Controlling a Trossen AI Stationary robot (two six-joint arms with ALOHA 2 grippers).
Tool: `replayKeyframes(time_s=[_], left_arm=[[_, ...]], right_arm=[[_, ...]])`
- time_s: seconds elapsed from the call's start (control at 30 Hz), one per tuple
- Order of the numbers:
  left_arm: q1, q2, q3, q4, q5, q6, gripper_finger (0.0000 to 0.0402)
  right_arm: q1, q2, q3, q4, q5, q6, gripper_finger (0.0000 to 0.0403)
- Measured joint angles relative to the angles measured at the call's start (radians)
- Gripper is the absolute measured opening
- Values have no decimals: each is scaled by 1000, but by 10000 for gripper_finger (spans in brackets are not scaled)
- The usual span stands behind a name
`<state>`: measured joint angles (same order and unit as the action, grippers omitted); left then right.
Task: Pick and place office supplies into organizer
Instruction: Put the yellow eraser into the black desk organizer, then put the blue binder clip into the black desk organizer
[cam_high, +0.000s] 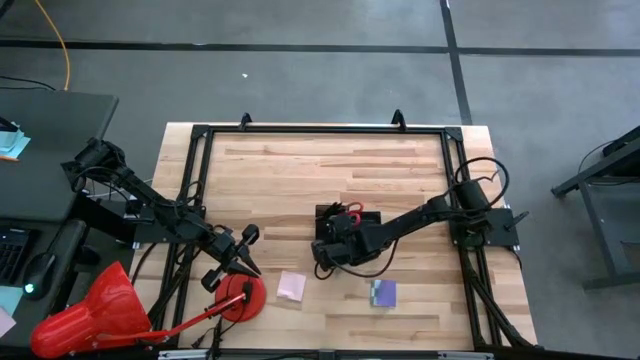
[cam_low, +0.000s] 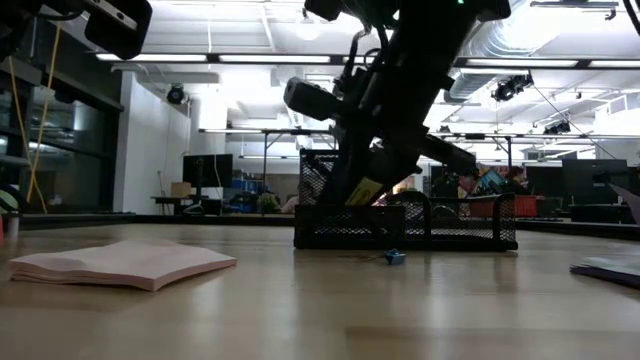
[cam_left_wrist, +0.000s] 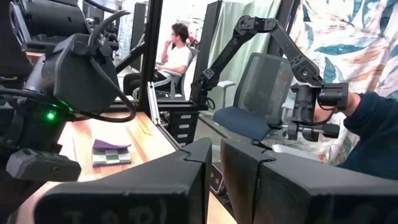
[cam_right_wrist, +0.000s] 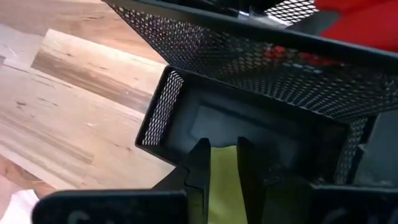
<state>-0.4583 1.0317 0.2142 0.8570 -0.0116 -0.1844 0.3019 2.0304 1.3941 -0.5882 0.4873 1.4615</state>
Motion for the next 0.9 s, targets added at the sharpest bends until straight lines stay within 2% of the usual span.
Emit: replayKeyframes(time_s=[0.17, 0.33, 0.53, 0.67, 0.77, 0.9], left_arm=[[0, 0, 0, 0, 0, 0, 28], [0, 0, 0, 0, 0, 0, 28], [0, 0, 0, 0, 0, -1, 28], [0, 0, 0, 0, 0, -1, 28], [0, 0, 0, 0, 0, -2, 28], [0, 0, 0, -6, 0, -1, 28]], right_arm=[[-3, 0, 0, -3, 34, 22, 35], [-22, 0, 0, -3, -28, 2, 40], [-20, 0, 0, -2, 2, -9, 154], [2, 0, 0, 12, 94, -57, 217], [11, 0, 0, 17, 129, -80, 238], [44, 0, 0, 79, 219, -170, 243]])
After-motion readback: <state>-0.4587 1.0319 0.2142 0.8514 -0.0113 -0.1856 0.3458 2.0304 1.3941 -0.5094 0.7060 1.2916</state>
